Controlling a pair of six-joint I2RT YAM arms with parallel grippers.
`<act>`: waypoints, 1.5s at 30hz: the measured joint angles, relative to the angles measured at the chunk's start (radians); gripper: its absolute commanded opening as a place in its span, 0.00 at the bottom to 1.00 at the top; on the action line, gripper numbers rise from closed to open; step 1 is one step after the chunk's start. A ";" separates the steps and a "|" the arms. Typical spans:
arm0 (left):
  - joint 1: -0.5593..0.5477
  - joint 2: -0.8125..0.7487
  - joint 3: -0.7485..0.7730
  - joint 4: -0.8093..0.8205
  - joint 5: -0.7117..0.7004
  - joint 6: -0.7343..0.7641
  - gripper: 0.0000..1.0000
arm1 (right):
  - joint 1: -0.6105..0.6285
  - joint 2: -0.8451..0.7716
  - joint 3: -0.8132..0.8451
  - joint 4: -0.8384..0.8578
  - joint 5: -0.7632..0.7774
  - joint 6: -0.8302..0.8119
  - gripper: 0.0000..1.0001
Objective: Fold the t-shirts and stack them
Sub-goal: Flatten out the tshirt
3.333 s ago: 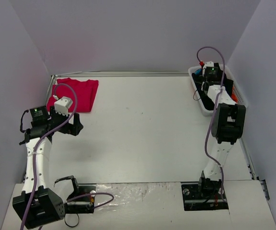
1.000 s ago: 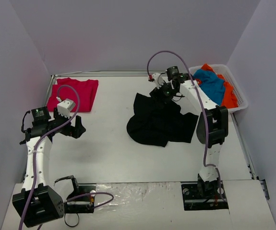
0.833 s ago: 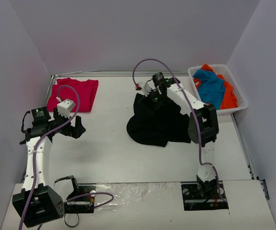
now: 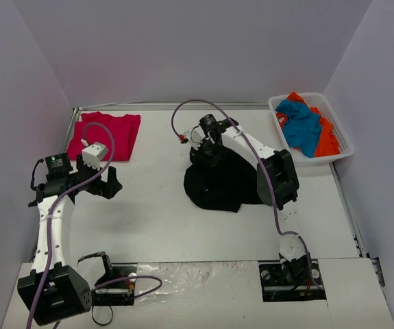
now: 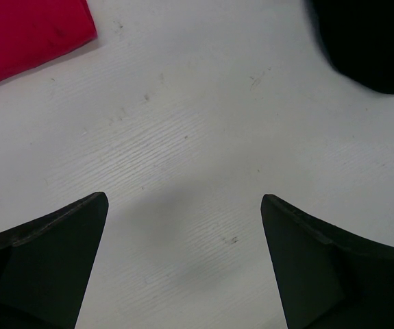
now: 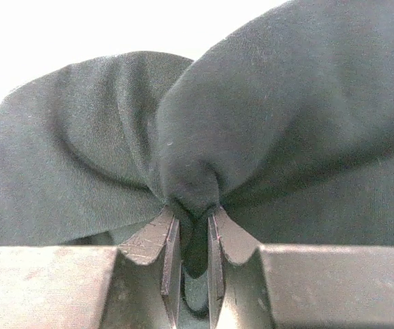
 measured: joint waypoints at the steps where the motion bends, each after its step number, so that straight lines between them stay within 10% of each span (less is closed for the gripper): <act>1: 0.000 0.000 0.000 0.000 0.000 0.000 0.94 | 0.001 -0.016 0.003 -0.008 0.009 0.002 0.00; 16: 0.000 -0.002 0.000 -0.001 0.003 0.001 0.94 | 0.080 -0.524 0.127 -0.088 0.059 0.017 0.00; 28: 0.000 -0.008 0.000 -0.002 0.003 0.001 0.94 | -0.394 -0.613 -0.332 0.025 0.016 -0.027 0.01; 31: 0.000 -0.008 0.000 -0.002 0.004 0.002 0.94 | -0.424 -0.594 -0.407 0.040 0.017 -0.035 0.48; 40: -0.018 0.001 0.000 -0.009 0.015 0.010 0.94 | -0.446 -0.491 -0.461 0.132 0.019 -0.018 0.54; 45: -0.216 0.031 0.028 -0.019 -0.025 0.017 0.94 | -0.446 -0.494 -0.465 0.153 0.020 0.004 0.53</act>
